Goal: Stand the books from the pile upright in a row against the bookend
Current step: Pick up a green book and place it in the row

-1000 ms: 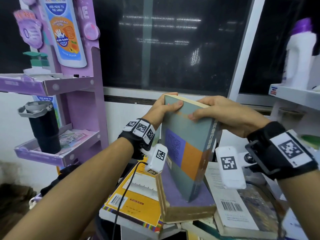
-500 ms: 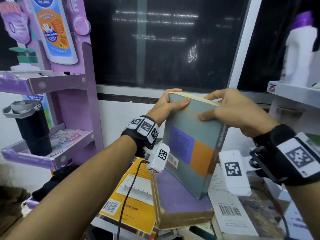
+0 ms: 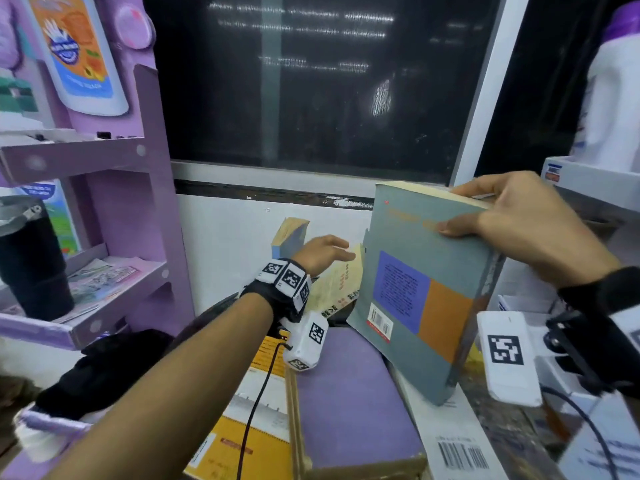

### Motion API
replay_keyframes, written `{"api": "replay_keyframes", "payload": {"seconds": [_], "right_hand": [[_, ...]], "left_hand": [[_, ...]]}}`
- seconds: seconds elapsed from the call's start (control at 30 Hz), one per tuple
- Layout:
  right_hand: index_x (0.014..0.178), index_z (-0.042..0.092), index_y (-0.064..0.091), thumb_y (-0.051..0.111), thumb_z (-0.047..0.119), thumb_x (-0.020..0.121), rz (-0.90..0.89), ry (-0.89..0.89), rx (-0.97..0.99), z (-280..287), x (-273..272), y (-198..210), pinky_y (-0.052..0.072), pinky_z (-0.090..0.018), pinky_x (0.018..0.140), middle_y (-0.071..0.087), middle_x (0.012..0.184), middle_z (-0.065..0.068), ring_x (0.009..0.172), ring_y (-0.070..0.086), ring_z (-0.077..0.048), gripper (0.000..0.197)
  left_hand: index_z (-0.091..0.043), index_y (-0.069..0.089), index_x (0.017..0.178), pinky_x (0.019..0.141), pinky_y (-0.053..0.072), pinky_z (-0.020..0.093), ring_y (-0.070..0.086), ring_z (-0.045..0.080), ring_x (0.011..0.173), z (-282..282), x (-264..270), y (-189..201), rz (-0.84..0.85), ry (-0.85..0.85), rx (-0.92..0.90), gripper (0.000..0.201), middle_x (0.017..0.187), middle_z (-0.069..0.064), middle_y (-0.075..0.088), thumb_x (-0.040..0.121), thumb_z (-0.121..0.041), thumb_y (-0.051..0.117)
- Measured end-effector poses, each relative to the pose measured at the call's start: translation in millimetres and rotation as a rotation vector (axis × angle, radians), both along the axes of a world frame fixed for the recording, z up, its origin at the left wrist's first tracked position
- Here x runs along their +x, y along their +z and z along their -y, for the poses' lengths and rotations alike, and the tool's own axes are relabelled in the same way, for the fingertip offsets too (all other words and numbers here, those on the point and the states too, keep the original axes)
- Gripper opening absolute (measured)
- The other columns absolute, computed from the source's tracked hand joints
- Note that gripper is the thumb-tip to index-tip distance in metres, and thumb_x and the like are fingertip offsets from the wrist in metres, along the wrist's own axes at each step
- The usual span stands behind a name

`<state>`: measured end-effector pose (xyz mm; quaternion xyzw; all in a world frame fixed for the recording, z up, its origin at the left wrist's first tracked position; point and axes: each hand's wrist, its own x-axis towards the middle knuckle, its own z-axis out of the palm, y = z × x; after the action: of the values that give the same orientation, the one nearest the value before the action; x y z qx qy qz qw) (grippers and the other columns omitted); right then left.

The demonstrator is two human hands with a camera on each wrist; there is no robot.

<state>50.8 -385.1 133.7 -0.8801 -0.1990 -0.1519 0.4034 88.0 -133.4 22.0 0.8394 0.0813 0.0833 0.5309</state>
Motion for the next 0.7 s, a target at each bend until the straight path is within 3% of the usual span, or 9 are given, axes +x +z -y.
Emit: {"api": "replay_keyframes", "payload": {"seconds": [0.17,0.37,0.47,0.63,0.7], "right_hand": [[0.101,0.021,0.071,0.086,0.028,0.066,-0.006,-0.027,-0.019,4.1,7.1,-3.5,0.051,-0.029,0.063,0.07,0.096,-0.004,0.081,0.066,-0.02,0.039],[0.1,0.019,0.071,0.087,0.027,0.065,-0.025,-0.021,-0.001,3.8,11.4,-3.2,0.055,-0.035,0.072,0.07,0.096,-0.006,0.084,0.067,-0.022,0.039],[0.103,0.019,0.07,0.087,0.027,0.066,-0.018,-0.022,-0.005,2.2,10.3,-2.7,0.055,-0.035,0.073,0.069,0.1,-0.006,0.086,0.066,-0.022,0.042],[0.105,0.019,0.07,0.086,0.028,0.067,-0.004,-0.02,-0.002,-0.7,6.2,-3.3,0.051,-0.029,0.066,0.069,0.101,-0.006,0.088,0.065,-0.021,0.042],[0.106,0.019,0.07,0.086,0.027,0.067,0.006,-0.026,-0.004,-3.5,3.3,-2.8,0.05,-0.029,0.066,0.068,0.102,-0.005,0.089,0.064,-0.02,0.043]], "left_hand": [[-0.017,0.049,0.135,0.093,0.032,0.025,0.043,0.022,0.131,18.2,8.2,-14.7,-0.162,-0.076,0.061,0.056,0.143,0.009,0.044,0.085,-0.027,0.07],[-0.025,0.037,0.144,0.089,0.038,0.03,0.045,0.028,0.129,23.7,8.4,-11.1,-0.192,-0.115,0.072,0.064,0.148,0.014,0.036,0.088,-0.017,0.066],[-0.031,0.042,0.139,0.089,0.047,0.039,0.051,0.029,0.12,24.8,8.6,-8.3,-0.169,-0.122,0.154,0.056,0.143,0.009,0.039,0.088,-0.016,0.063],[-0.032,0.06,0.121,0.086,0.049,0.033,0.054,0.02,0.099,14.4,2.7,-1.4,-0.144,-0.13,0.221,0.034,0.125,0.006,0.057,0.091,-0.017,0.053],[-0.03,0.064,0.117,0.09,0.051,0.033,0.057,0.019,0.103,9.0,-2.0,2.1,-0.125,-0.12,0.276,0.031,0.126,0.002,0.06,0.092,-0.019,0.05]]}}
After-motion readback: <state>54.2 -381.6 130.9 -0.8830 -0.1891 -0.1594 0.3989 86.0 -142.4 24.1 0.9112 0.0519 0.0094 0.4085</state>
